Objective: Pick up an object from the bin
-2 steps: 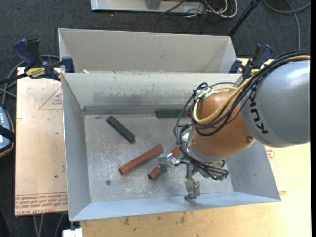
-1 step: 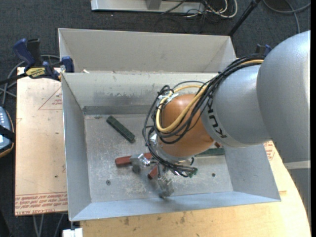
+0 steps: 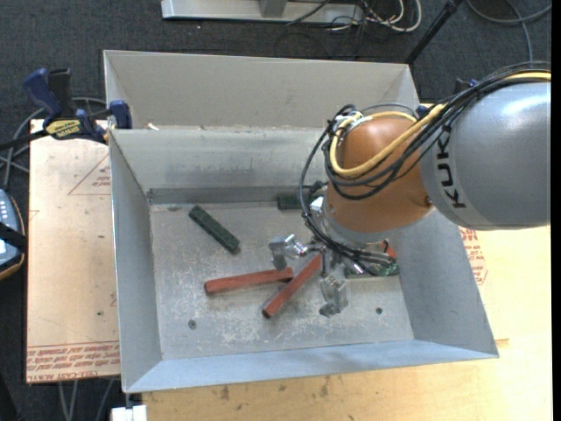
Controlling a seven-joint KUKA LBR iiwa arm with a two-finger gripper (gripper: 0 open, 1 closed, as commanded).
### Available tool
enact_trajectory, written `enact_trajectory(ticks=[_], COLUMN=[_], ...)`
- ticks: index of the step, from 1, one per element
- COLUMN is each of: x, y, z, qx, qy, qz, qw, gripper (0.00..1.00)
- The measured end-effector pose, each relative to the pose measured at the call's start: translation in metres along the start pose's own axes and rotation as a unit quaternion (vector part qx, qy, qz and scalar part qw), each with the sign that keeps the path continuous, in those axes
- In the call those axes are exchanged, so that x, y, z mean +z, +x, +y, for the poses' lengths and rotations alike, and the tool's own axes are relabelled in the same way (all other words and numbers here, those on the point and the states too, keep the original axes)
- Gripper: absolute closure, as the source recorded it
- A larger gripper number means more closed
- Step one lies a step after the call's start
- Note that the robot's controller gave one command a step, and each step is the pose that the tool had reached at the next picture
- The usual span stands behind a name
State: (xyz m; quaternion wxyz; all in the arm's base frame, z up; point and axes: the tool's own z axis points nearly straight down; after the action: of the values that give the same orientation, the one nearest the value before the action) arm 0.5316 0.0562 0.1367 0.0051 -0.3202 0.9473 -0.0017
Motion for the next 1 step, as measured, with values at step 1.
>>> enact_trajectory(ticks=[1], x=[0.0683], y=[-0.0202], z=[0.0114], qx=[0.011], qy=[-0.004], qz=[0.0013], qw=[0.9999], gripper=[0.0])
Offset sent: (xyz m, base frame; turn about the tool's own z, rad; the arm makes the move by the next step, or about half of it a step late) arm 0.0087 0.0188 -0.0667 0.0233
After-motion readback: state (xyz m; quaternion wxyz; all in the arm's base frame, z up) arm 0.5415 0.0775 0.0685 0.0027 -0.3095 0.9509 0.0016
